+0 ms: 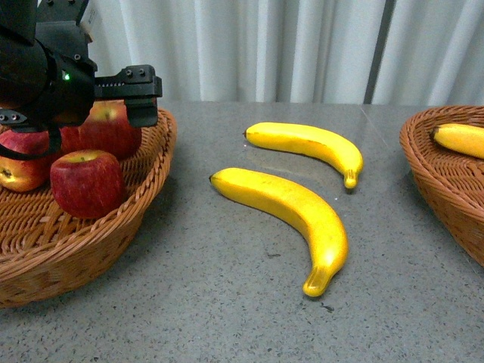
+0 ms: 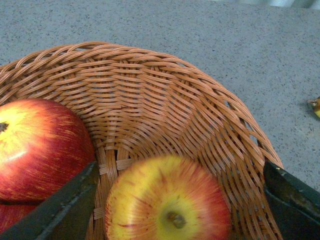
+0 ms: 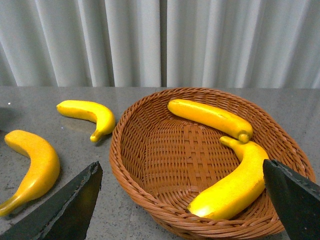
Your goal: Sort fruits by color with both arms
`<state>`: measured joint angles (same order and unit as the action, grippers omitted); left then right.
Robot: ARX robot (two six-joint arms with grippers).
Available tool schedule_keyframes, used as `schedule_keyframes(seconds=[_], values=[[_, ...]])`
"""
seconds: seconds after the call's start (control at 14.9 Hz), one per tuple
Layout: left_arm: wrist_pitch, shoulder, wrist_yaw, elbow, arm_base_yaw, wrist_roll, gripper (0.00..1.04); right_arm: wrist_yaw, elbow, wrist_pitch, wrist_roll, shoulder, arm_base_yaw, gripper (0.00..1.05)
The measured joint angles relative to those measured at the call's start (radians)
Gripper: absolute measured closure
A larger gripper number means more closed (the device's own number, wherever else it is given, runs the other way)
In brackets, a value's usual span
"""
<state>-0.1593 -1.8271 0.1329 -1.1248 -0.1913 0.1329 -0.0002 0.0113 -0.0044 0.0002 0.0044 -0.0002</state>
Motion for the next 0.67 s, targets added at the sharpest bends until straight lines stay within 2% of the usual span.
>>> schedule_keyframes(seconds=[0.07,0.2,0.4,0.6,0.67], values=[[-0.01,0.009,-0.004,0.007,-0.002,-0.002,0.05,0.0,0.0,0.0,0.0,0.0,0.0,0.07],[-0.091,0.081,-0.015,0.068,-0.019,-0.012,0.07,0.0,0.0,0.0,0.0,0.0,0.0,0.07],[-0.245,0.388,-0.045,0.248,-0.077,-0.092,0.07,0.0,0.0,0.0,0.0,0.0,0.0,0.07],[-0.266,0.75,0.029,0.517,-0.11,-0.184,0.08,0.0,0.0,0.0,0.0,0.0,0.0,0.07],[-0.296,0.879,0.139,0.635,-0.117,-0.161,0.21,0.0,0.0,0.0,0.0,0.0,0.0,0.07]])
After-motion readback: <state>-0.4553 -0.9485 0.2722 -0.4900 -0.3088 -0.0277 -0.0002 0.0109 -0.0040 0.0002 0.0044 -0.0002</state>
